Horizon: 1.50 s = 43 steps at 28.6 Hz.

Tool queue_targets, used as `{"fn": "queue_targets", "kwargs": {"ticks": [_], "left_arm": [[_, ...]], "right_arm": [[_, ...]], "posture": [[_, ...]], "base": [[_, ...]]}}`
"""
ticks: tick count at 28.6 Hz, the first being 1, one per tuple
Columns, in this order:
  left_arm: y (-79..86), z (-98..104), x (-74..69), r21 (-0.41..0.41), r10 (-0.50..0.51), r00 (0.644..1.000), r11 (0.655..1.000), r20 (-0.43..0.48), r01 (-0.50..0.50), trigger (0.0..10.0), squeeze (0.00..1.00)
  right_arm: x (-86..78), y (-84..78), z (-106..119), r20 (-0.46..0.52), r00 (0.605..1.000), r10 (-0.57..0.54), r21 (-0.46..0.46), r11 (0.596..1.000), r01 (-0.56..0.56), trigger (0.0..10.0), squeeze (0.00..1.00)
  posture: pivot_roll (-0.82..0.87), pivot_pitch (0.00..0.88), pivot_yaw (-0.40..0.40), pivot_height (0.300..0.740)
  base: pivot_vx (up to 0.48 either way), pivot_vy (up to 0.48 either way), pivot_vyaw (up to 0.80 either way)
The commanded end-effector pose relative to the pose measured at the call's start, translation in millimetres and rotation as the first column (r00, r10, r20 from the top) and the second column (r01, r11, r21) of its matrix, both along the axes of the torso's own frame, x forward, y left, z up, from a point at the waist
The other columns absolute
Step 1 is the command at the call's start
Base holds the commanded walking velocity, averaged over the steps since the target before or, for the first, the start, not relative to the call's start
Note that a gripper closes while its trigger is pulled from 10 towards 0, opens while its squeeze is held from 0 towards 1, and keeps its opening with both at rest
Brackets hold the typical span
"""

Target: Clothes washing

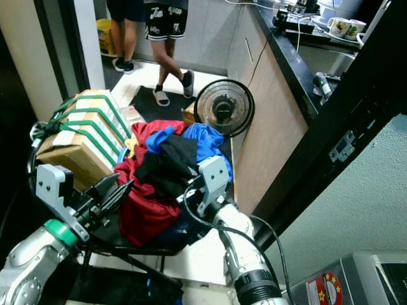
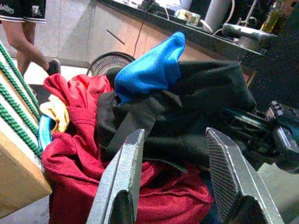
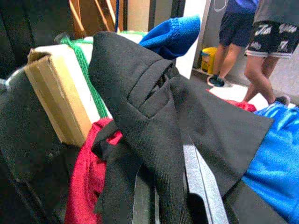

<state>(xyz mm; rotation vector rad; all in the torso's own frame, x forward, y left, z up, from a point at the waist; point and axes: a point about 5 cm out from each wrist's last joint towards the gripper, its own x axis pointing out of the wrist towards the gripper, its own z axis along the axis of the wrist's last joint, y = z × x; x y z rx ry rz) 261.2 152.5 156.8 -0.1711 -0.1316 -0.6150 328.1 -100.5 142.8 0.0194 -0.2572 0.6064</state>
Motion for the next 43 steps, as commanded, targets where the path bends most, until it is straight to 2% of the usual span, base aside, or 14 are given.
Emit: {"fn": "queue_targets", "kwargs": {"ticks": [1,3,5,6,8,9,10,11,14,15,21,27,38,43], "left_arm": [[-2.9,-2.7,0.4,0.011,-0.008,1.0,1.0,-0.006,0.008,10.0,0.0],[-2.9,-2.7,0.4,0.011,-0.008,1.0,1.0,-0.006,0.008,10.0,0.0],[-3.3,-2.3,0.8,0.009,-0.009,1.0,1.0,-0.004,0.009,10.0,0.0],[-3.8,-2.0,1.1,0.008,-0.012,1.0,1.0,-0.003,0.012,10.0,0.0],[-3.8,-2.0,1.1,0.008,-0.012,1.0,1.0,-0.003,0.012,10.0,0.0],[-4.3,-1.8,1.3,0.008,-0.015,1.0,1.0,-0.003,0.015,10.0,0.0],[-4.3,-1.8,1.3,0.008,-0.015,1.0,1.0,-0.003,0.015,10.0,0.0],[-4.3,-1.3,2.0,0.01,-0.019,1.0,1.0,-0.002,0.019,10.0,0.0],[-4.0,-0.8,2.7,0.011,-0.022,1.0,1.0,-0.002,0.022,10.0,0.0],[-3.3,0.0,3.7,0.016,-0.027,1.0,1.0,0.0,0.027,10.0,0.0],[-3.1,0.5,4.0,0.02,-0.029,1.0,0.999,0.002,0.029,10.0,0.0],[-3.1,0.2,3.6,0.025,-0.029,1.0,0.999,0.002,0.029,10.0,0.0],[-2.5,-0.8,2.5,0.028,-0.035,0.999,0.999,-0.003,0.035,10.0,0.0],[-4.5,-0.3,4.1,0.028,-0.041,0.999,0.999,-0.001,0.042,10.0,0.0]], "right_arm": [[5.6,-6.0,26.1,0.092,0.995,-0.041,0.072,0.997,0.034,0.0,0.0],[5.6,-6.0,26.1,0.092,0.995,-0.041,0.072,0.997,0.034,0.0,0.0],[10.8,-8.5,46.7,0.15,0.987,-0.063,0.103,0.994,0.048,0.0,0.0],[19.0,-14.1,84.4,0.251,0.963,-0.1,0.149,0.987,0.063,0.0,0.0],[19.0,-14.1,84.4,0.251,0.963,-0.1,0.149,0.987,0.063,0.0,0.0],[23.4,-19.7,118.1,0.337,0.932,-0.13,0.185,0.98,0.07,0.0,0.0],[23.4,-19.7,118.1,0.337,0.932,-0.13,0.185,0.98,0.07,0.0,0.0],[28.9,-34.4,171.1,0.456,0.868,-0.198,0.247,0.965,0.091,0.0,0.0],[28.8,-48.9,215.6,0.539,0.8,-0.262,0.305,0.947,0.105,0.0,0.0],[22.5,-73.7,275.7,0.614,0.7,-0.363,0.407,0.906,0.113,0.0,0.0],[11.4,-94.8,323.6,0.658,0.613,-0.437,0.476,0.873,0.112,0.0,0.0],[9.5,-102.6,336.0,0.662,0.578,-0.478,0.482,0.861,0.16,0.0,0.0],[14.7,-108.1,335.4,0.641,0.588,-0.494,0.507,0.847,0.158,0.0,0.0],[24.8,-103.7,323.8,0.606,0.649,-0.459,0.484,0.861,0.157,0.0,0.0]], "posture": [[0.09,0.0,-0.084,0.74],[0.09,0.0,-0.084,0.74],[0.09,0.0,-0.082,0.74],[0.09,0.0,-0.078,0.74],[0.09,0.0,-0.078,0.74],[0.09,0.0,-0.078,0.74],[0.09,0.0,-0.078,0.74],[0.08,0.0,-0.07,0.74],[0.08,0.0,-0.061,0.74],[0.08,0.0,-0.061,0.74],[0.09,0.0,-0.056,0.74],[0.1,0.0,-0.059,0.74],[0.09,0.0,-0.053,0.74],[0.09,0.0,-0.058,0.74]], "base": [[0.0,0.0,0.0],[0.0,0.0,0.0],[0.0,0.0,0.0],[0.0,0.0,0.0],[0.0,0.0,0.0],[0.0,0.0,0.0],[0.0,0.0,0.0],[0.0,0.0,0.0],[0.0,0.0,0.0],[0.0,0.0,0.0],[0.0,0.0,0.0],[0.0,0.0,0.0],[0.0,0.0,0.0],[0.0,0.0,0.0]]}}
